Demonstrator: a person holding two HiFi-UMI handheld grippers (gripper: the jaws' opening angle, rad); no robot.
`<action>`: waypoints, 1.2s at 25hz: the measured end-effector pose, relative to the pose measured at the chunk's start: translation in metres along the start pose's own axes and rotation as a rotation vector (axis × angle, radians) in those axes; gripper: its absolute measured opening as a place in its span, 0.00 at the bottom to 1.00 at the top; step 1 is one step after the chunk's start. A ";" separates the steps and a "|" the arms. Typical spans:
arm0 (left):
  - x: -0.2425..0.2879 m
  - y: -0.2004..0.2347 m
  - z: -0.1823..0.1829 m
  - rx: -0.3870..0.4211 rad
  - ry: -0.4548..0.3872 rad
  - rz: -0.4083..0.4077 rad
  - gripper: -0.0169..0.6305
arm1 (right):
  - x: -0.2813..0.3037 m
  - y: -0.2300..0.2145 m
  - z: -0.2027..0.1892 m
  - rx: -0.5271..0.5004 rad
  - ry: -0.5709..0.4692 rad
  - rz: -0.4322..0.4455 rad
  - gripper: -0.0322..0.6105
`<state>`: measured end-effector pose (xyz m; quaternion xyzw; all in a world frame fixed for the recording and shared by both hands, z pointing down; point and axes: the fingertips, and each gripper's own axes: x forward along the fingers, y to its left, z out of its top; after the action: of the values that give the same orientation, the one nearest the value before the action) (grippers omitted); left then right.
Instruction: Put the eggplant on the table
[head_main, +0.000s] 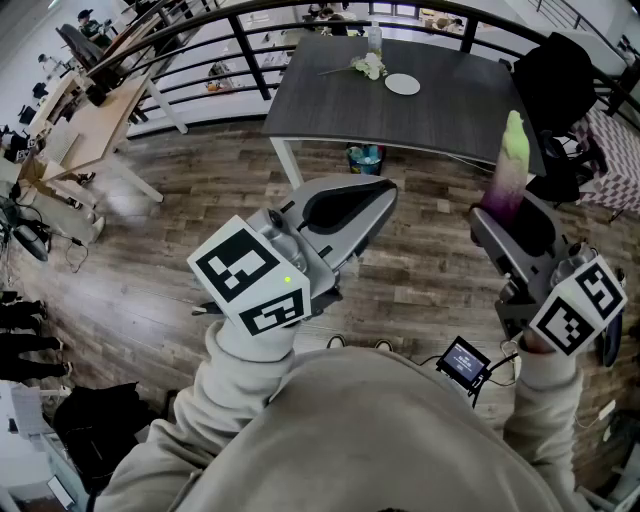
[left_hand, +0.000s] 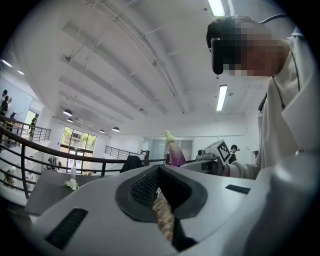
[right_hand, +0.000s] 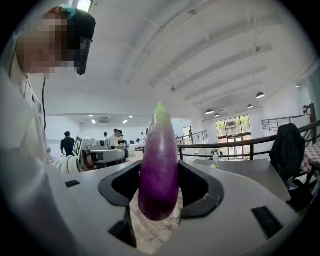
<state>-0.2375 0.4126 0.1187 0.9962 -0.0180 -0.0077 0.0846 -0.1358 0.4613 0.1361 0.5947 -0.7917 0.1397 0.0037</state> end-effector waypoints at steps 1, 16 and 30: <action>0.003 0.002 0.000 0.003 0.000 0.004 0.04 | 0.002 -0.003 0.001 -0.004 -0.005 0.009 0.42; 0.033 0.002 -0.003 -0.026 0.000 0.033 0.04 | -0.008 -0.021 0.009 0.048 -0.046 0.114 0.42; 0.100 -0.005 -0.001 -0.035 0.010 -0.004 0.04 | -0.063 -0.092 0.009 0.096 -0.116 0.108 0.42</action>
<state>-0.1369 0.4140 0.1173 0.9947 -0.0154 -0.0034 0.1019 -0.0293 0.4949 0.1366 0.5578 -0.8138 0.1430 -0.0781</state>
